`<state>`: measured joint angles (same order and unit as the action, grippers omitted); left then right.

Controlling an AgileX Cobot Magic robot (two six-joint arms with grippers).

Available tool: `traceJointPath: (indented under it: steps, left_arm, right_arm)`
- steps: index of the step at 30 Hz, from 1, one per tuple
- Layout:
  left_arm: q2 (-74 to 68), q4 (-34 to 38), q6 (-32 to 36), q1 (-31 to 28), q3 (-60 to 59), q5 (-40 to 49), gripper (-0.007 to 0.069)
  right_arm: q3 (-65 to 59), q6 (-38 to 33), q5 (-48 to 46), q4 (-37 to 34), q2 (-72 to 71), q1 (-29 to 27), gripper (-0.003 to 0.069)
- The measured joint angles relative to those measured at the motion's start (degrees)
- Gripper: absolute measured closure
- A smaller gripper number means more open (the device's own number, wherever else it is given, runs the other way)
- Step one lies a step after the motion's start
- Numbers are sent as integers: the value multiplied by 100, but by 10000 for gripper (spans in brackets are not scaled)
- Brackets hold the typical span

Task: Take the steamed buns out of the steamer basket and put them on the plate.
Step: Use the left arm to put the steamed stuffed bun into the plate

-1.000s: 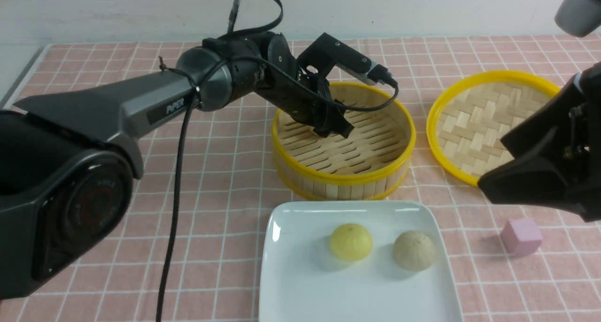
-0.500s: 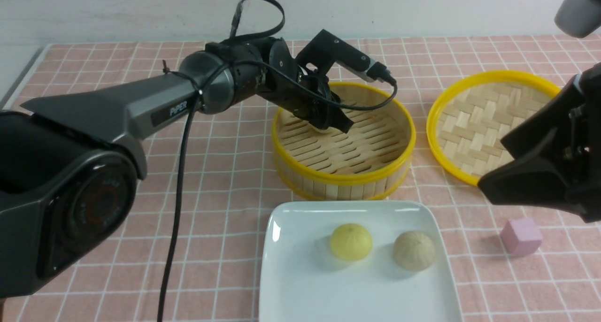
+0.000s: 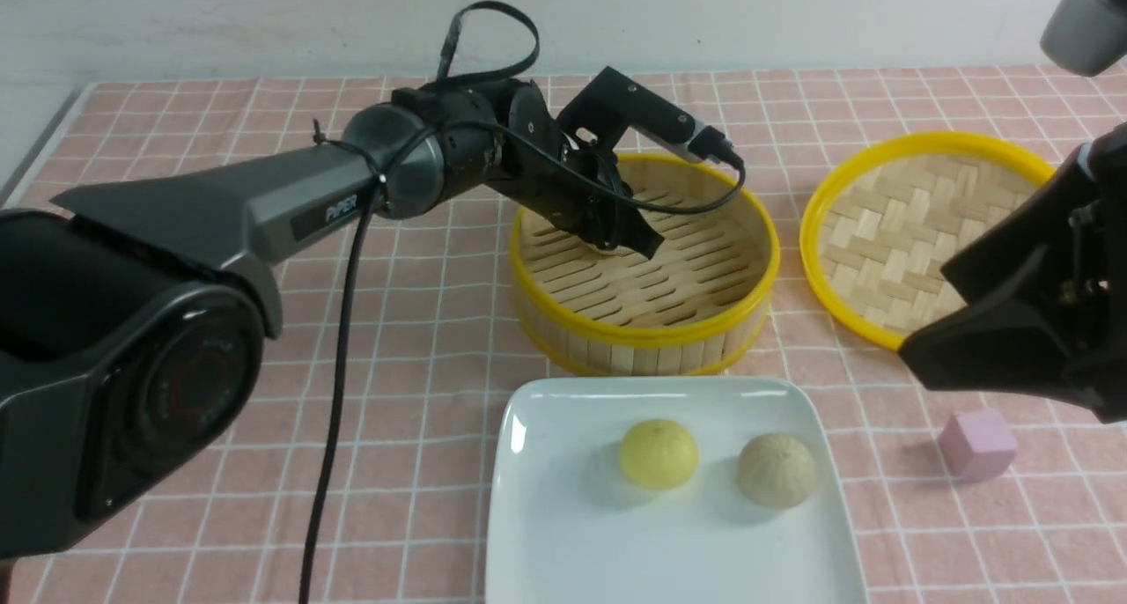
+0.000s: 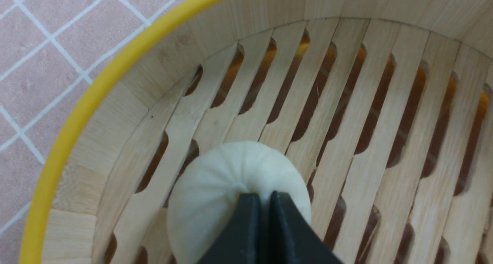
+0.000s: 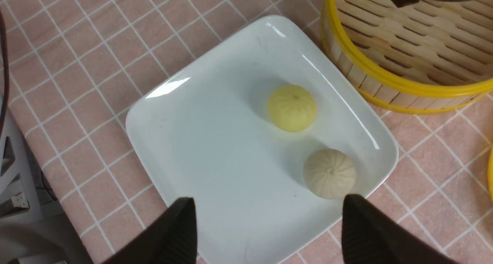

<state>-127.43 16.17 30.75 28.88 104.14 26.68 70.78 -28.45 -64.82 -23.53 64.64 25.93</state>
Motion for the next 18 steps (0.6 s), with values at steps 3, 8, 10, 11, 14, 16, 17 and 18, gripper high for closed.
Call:
traceJointPath:
  steps: [3,8,10,11,14,16,17,18]
  left_arm:
    - [293,-114,1,-6,0,383,594]
    - [1063,-313,91,-6,0,1160,594]
    - [1409,-341,218,-6,0,1590,594]
    - [1518,-354,251,-6,0,1737,594]
    - [1802,-375,282,-6,0,2109,594]
    - [2093,-376,289,-6,0,2555,594]
    - [2197,-372,295,-6,0,2753,594]
    - [2287,-371,295,-6,0,2927,594]
  right_arm:
    - [0,0,0,0,0,0,164]
    - [0,0,0,0,0,0,164]
    - [0,0,0,0,0,0,164]
    - [0,0,5,0,0,0,164]
    - [0,0,25,0,0,0,164]
    - [0,0,77,0,0,0,164]
    - [0,0,92,0,0,0,164]
    - [0,0,92,0,0,0,164]
